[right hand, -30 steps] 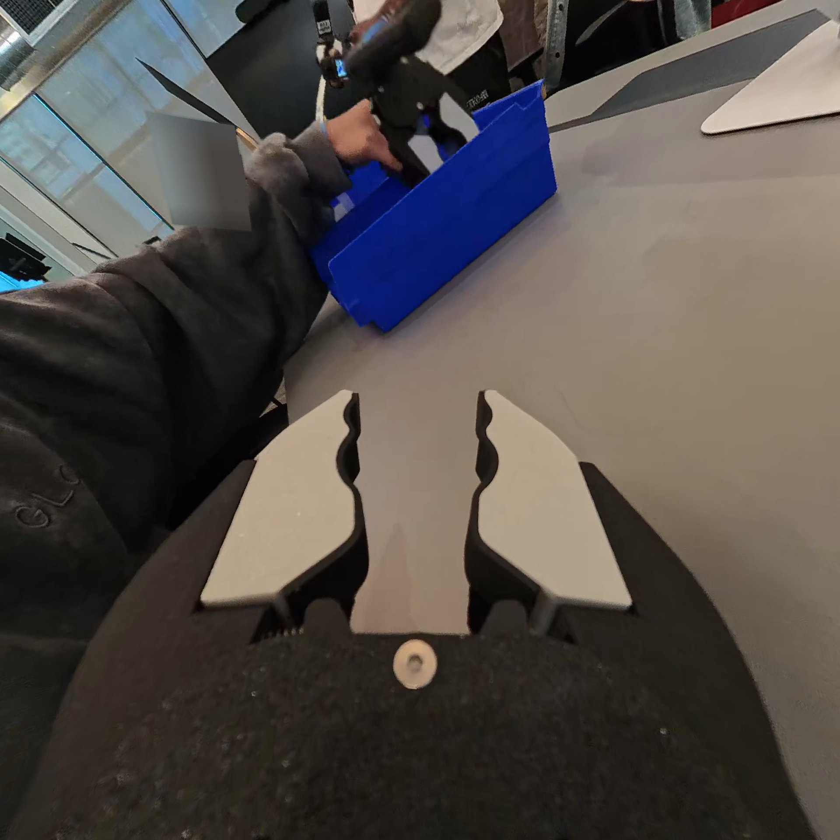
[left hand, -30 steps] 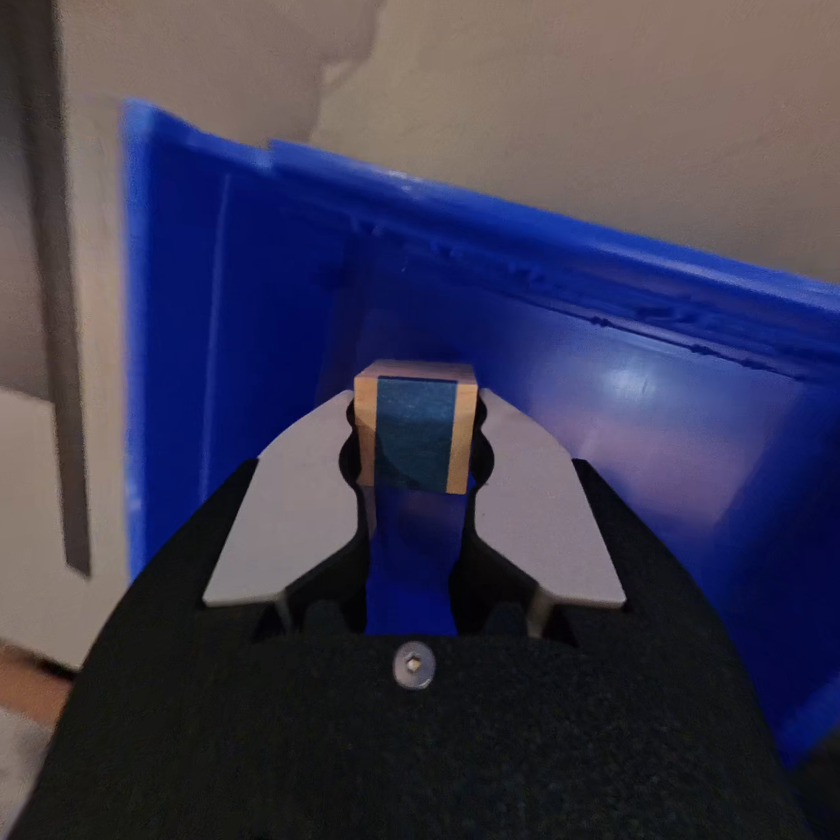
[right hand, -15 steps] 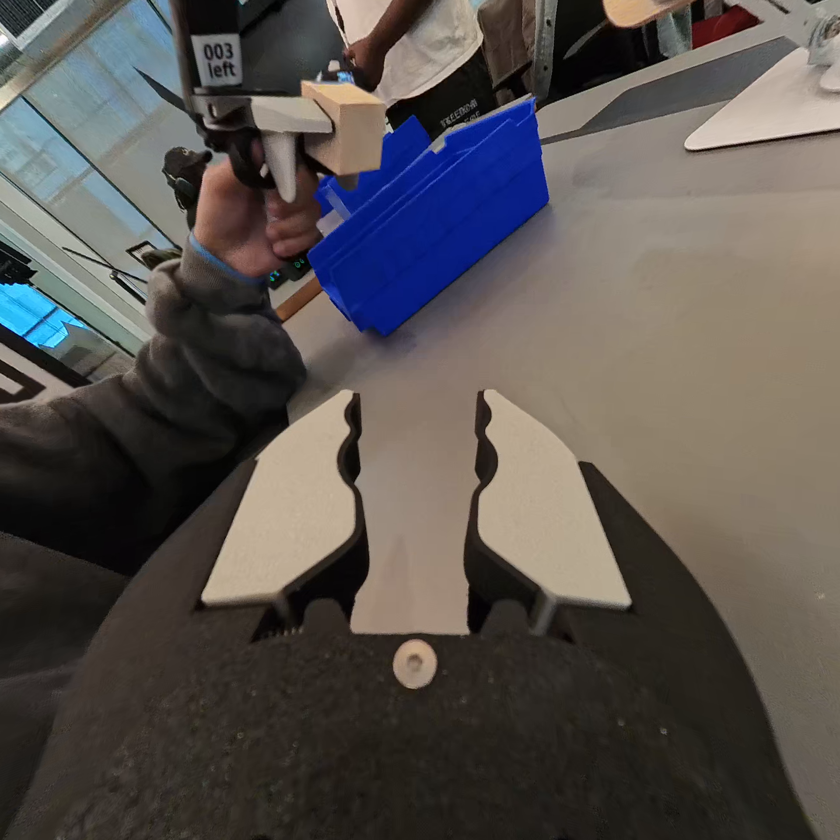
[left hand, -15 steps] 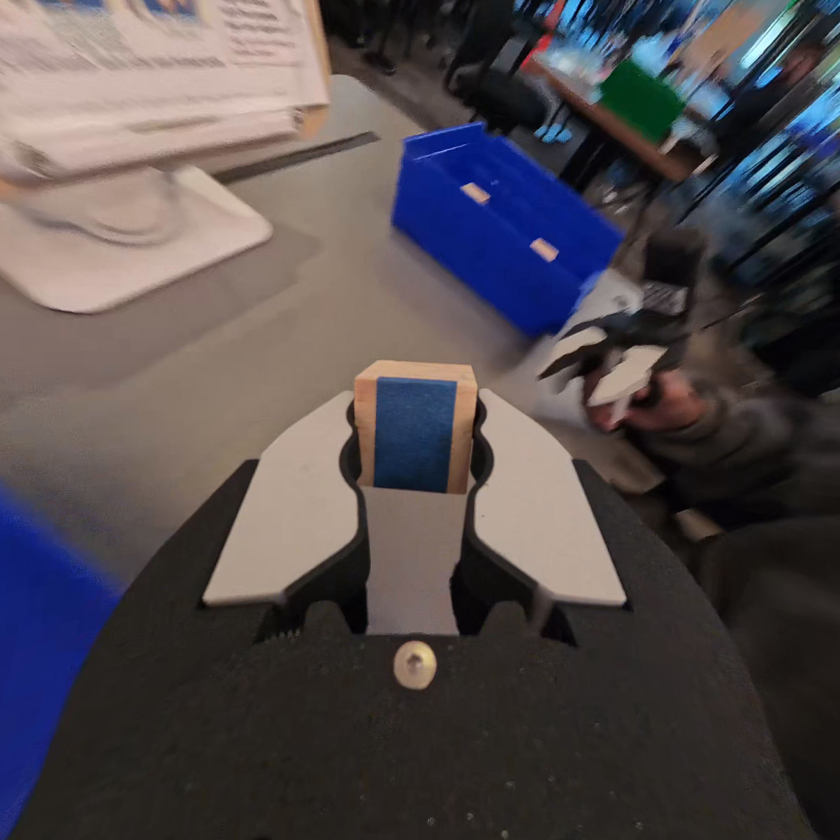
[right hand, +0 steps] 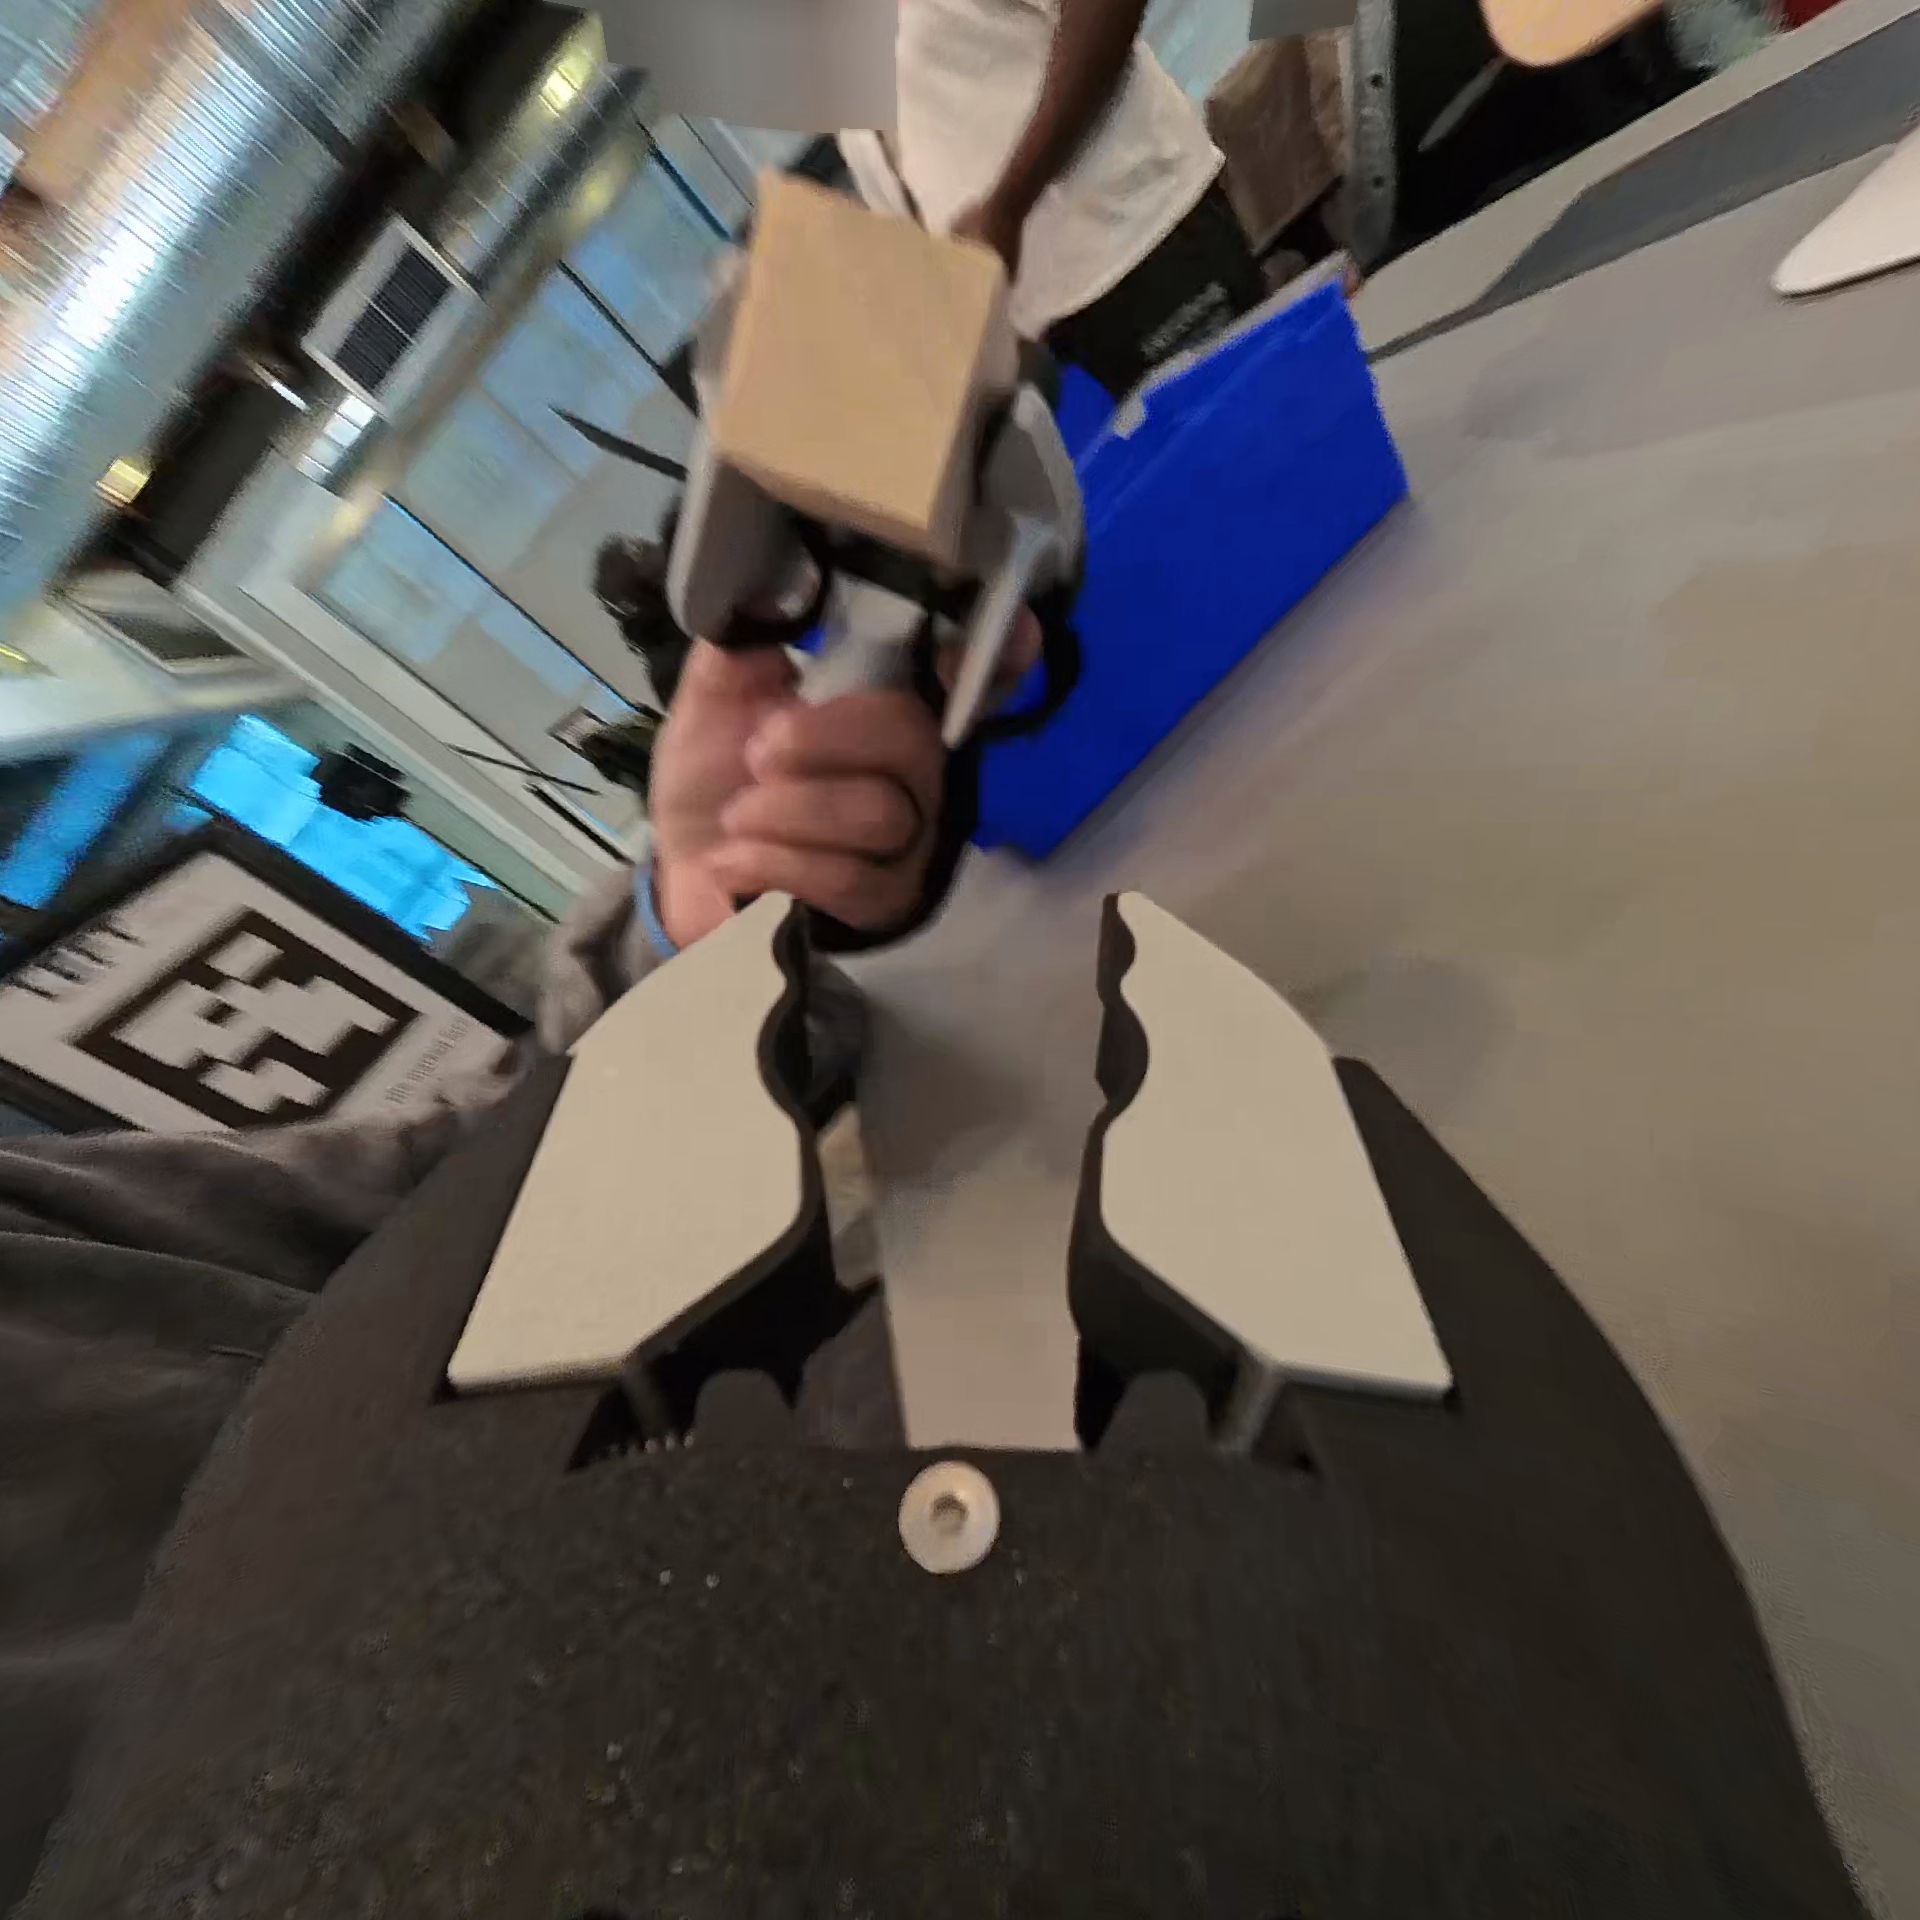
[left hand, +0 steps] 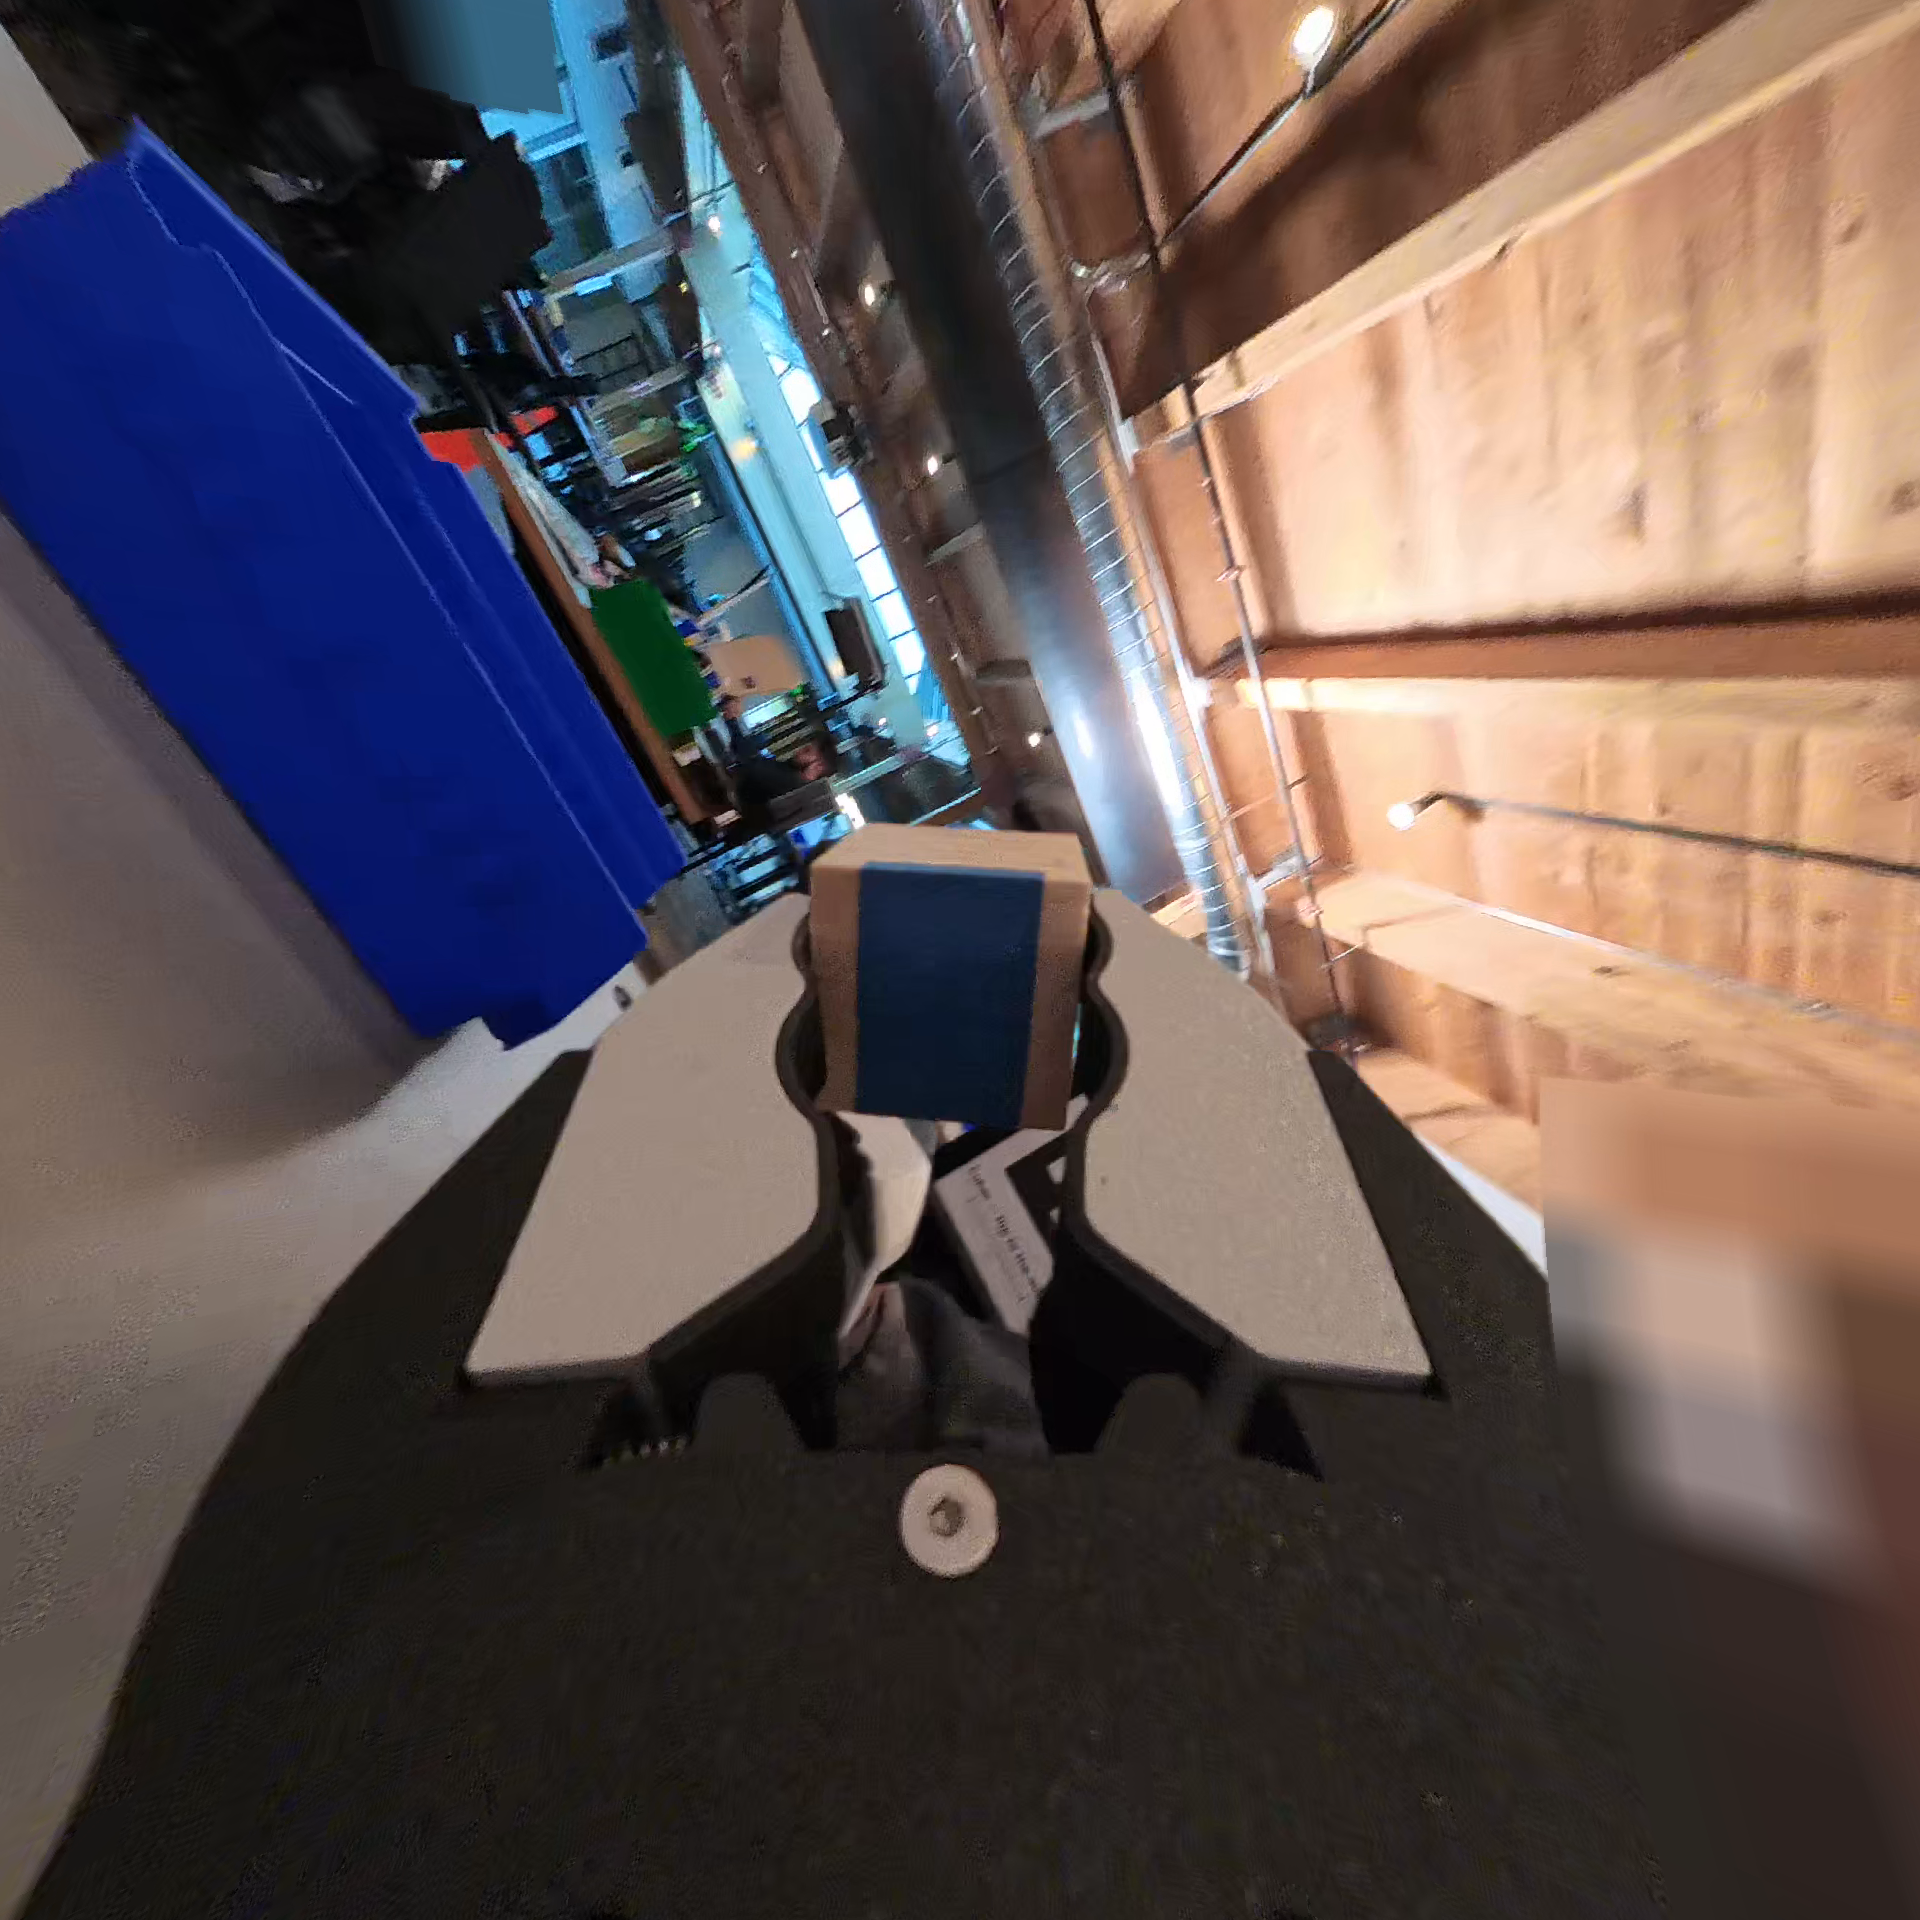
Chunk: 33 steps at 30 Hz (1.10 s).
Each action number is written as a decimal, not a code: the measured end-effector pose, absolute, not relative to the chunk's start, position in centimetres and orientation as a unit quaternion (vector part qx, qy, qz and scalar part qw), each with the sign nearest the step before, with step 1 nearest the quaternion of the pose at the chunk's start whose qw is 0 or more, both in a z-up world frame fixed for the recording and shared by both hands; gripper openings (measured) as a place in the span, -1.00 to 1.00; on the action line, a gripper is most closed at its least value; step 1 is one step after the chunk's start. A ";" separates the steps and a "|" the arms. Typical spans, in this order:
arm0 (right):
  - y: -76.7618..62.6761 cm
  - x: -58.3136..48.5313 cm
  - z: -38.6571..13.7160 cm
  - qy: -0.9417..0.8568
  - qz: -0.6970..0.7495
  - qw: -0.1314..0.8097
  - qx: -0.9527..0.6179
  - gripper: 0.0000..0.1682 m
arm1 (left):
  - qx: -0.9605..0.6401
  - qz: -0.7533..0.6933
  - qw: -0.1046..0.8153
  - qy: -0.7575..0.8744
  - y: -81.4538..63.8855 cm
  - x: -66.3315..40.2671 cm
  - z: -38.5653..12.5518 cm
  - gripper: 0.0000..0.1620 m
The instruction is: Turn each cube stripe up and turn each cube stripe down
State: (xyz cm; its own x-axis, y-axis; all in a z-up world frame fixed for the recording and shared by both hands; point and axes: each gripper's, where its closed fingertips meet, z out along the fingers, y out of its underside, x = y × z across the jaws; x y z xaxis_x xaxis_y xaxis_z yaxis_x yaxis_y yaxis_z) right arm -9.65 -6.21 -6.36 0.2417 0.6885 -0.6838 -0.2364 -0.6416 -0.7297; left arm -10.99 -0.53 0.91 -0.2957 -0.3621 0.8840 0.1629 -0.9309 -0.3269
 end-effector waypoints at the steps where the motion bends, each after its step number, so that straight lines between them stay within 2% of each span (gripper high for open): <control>1: -6.0 -10.0 -5.3 -0.154 0.616 0.382 -0.672 -0.36 | -0.567 -0.804 0.162 0.082 -0.5 -11.0 0.8 -0.46; 3: -5.5 -10.9 -3.6 -0.134 0.653 0.354 -0.656 -0.28 | -0.569 -0.800 0.169 0.082 -0.4 -11.0 0.5 -0.45; 6: -4.3 -11.8 -2.2 -0.099 0.690 0.313 -0.645 -0.27 | -0.583 -0.787 0.188 0.078 0.1 -11.2 -0.1 -0.46; 13: -0.6 -13.3 -2.8 -0.078 0.675 0.322 -0.659 -0.28 | -0.633 -0.731 0.236 0.095 0.8 -11.0 -2.0 -0.45; 14: -0.3 -13.6 -3.0 -0.079 0.673 0.323 -0.660 -0.32 | -0.640 -0.724 0.238 0.098 0.7 -10.8 -2.4 -0.45; 15: -0.3 -13.8 -3.6 -0.083 0.666 0.319 -0.669 -0.46 | -0.647 -0.719 0.235 0.099 0.7 -10.6 -2.7 -0.45; 19: -0.3 -13.7 -4.2 -0.081 0.664 0.310 -0.675 -0.47 | -0.648 -0.720 0.228 0.097 0.7 -10.5 -3.3 -0.45; 22: -0.3 -13.1 -4.1 -0.086 0.652 0.321 -0.681 -0.47 | -0.629 -0.740 0.225 0.082 0.6 -12.6 -2.7 -0.19; 24: -0.3 -12.5 -3.8 -0.088 0.650 0.327 -0.680 -0.47 | -0.647 -0.714 0.251 0.093 0.3 -14.8 -3.9 -0.13; 26: -0.3 -11.9 -3.8 -0.087 0.649 0.329 -0.680 -0.47 | -0.659 -0.689 0.274 0.125 -1.6 -16.4 -5.6 0.04; 28: -0.2 -11.5 -3.8 -0.084 0.651 0.328 -0.679 -0.47 | -0.630 -0.711 0.280 0.140 -4.3 -17.1 -6.3 -0.02; 31: 0.2 -10.3 -2.6 -0.088 0.649 0.338 -0.676 -0.47 | -0.569 -0.780 0.194 0.172 -8.3 -16.7 -5.6 -0.11; 33: 1.2 -7.4 -0.6 -0.102 0.608 0.386 -0.686 -0.47 | -0.542 -0.802 0.155 0.200 -9.9 -16.1 -4.8 -0.18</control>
